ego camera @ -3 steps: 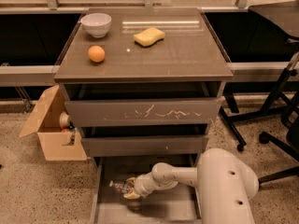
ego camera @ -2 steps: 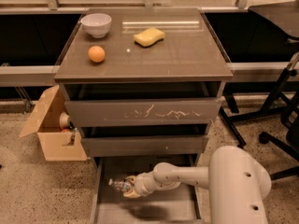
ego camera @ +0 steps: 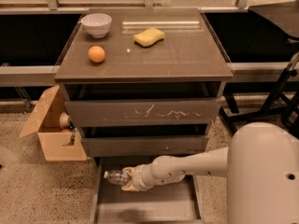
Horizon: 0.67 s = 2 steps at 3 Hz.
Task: Pick water bottle from bottom drawer and place on counter
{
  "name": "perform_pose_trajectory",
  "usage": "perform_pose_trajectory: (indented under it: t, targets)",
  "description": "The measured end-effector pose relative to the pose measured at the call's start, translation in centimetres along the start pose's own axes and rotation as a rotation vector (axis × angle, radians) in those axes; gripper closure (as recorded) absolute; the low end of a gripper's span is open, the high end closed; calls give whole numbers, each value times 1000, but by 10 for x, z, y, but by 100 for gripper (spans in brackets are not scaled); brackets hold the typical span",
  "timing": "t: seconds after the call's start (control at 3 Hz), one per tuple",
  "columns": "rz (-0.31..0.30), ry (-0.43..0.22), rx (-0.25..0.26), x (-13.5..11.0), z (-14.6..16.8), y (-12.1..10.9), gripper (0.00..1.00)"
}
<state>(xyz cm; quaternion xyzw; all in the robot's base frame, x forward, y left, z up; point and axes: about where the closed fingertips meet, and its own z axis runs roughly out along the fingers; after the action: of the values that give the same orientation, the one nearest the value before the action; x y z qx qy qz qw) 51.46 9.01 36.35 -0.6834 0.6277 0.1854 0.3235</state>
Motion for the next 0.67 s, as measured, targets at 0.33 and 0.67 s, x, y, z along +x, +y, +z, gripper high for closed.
perform_pose_trajectory:
  t: [0.33, 0.67]
  targets:
    - [-44, 13, 2, -11, -18, -1, 100]
    - [-44, 13, 2, -11, -18, -1, 100]
